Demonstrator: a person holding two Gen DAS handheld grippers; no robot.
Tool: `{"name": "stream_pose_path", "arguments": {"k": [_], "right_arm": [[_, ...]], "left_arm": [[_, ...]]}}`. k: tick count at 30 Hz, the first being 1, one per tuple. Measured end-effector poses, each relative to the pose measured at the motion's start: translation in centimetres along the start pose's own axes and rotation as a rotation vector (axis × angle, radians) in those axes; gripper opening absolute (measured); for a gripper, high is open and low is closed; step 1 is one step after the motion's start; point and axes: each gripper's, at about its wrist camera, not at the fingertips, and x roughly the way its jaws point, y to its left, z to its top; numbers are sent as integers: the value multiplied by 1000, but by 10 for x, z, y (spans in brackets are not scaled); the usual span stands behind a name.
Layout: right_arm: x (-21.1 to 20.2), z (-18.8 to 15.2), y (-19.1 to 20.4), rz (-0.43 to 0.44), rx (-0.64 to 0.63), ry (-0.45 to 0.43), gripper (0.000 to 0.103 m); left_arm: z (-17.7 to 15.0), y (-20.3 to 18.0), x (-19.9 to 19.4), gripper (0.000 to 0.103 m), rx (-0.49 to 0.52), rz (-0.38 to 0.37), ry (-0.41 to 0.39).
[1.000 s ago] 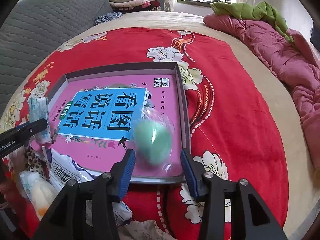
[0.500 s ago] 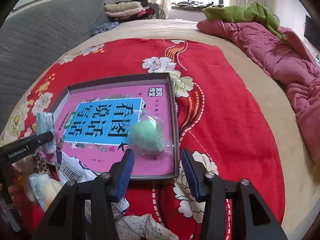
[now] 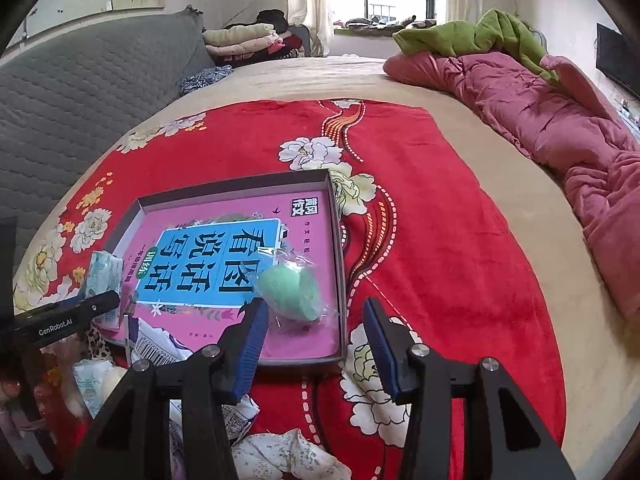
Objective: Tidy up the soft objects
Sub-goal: 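Lower the tissue pack into the box and open left tool while right releases the sponge inside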
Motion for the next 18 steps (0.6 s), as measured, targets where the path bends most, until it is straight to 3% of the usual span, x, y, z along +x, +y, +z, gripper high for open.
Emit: {"name": "stream_pose_path", "arguments": {"k": [14, 18], "right_arm": [[-5, -3, -1, 21, 21, -12, 49], [-9, -4, -2, 29, 20, -19, 55]], "left_arm": [[-6, -1, -8, 60, -4, -3, 20], [-7, 1, -19, 62, -17, -2, 7]]}}
